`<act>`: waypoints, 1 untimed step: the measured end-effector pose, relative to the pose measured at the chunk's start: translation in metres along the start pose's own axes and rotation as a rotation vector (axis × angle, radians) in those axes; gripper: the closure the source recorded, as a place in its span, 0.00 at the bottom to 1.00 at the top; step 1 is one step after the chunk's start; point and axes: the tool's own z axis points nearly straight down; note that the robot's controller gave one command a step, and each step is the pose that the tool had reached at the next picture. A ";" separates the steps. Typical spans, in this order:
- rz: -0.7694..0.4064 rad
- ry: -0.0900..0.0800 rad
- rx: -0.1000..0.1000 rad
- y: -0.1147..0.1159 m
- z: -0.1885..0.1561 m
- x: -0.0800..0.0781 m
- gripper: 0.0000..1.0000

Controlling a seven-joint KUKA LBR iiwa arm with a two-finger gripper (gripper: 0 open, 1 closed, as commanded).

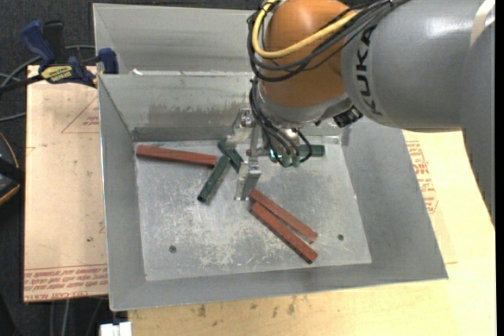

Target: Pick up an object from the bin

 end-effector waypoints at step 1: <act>0.002 -0.008 -0.001 -0.001 -0.004 -0.002 0.00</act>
Offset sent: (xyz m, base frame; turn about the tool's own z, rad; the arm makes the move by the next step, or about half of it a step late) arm 0.0270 -0.0063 -0.1091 0.1247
